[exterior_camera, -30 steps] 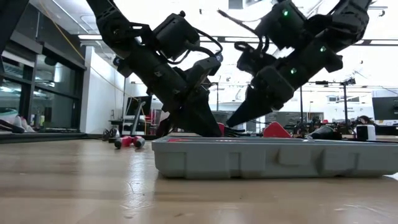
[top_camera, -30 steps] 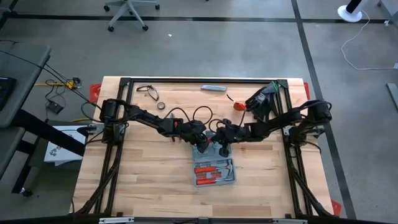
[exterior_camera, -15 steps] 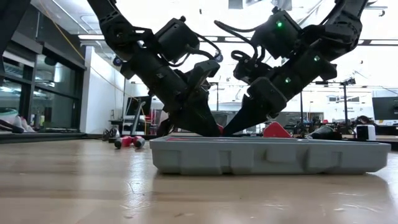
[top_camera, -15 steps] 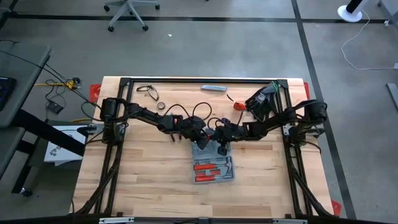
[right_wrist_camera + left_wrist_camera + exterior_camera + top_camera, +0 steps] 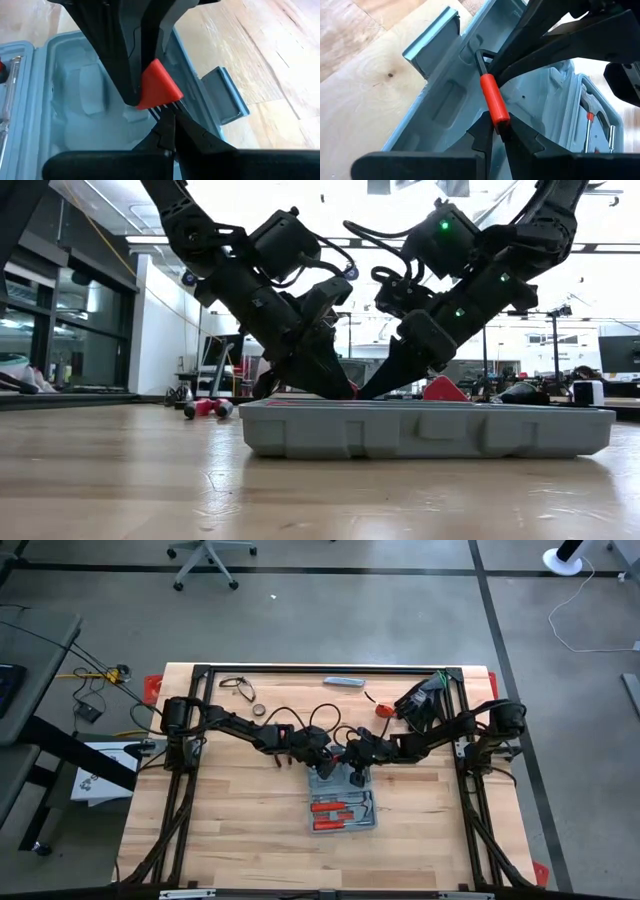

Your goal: Prefit tool cases

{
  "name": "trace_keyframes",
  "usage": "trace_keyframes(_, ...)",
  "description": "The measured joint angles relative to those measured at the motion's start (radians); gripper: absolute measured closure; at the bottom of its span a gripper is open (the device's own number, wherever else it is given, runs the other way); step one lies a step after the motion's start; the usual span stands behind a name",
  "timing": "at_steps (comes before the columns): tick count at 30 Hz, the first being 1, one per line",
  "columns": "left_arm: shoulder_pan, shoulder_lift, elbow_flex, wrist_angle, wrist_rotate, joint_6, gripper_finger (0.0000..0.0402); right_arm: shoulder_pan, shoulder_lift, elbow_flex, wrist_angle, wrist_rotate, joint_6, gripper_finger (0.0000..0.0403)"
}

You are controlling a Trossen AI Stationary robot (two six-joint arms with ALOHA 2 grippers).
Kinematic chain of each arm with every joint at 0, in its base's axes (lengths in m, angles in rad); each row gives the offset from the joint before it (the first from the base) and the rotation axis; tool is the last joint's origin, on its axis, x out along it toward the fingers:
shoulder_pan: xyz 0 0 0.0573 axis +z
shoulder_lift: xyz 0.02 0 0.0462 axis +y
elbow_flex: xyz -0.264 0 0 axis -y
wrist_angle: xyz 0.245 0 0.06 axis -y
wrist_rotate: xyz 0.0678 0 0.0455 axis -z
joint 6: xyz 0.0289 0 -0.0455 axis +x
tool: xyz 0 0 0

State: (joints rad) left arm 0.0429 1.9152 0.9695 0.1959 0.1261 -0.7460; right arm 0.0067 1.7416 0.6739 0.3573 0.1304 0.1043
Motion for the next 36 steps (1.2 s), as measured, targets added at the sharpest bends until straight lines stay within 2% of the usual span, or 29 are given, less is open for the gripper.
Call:
trace_keyframes(15,0.005,-0.01,0.002,-0.047,0.0,0.027,0.0368,0.0,0.054,0.003,0.036,0.011,0.026,0.0403)
trace_keyframes(22,0.005,-0.054,0.0,-0.131,-0.013,0.085,0.0369,-0.002,0.056,-0.001,0.027,0.028,0.022,0.0403)
trace_keyframes(28,0.003,-0.09,-0.001,-0.251,-0.058,0.098,0.0369,-0.002,0.055,0.0,0.023,0.031,0.026,0.0403)
trace_keyframes(33,-0.006,-0.118,-0.001,-0.22,-0.113,0.169,0.0369,-0.002,0.056,0.0,0.023,0.026,0.026,0.0403)
trace_keyframes(36,-0.017,-0.13,-0.001,-0.17,-0.182,0.231,0.0369,-0.002,0.056,0.0,0.025,0.022,0.026,0.0403)
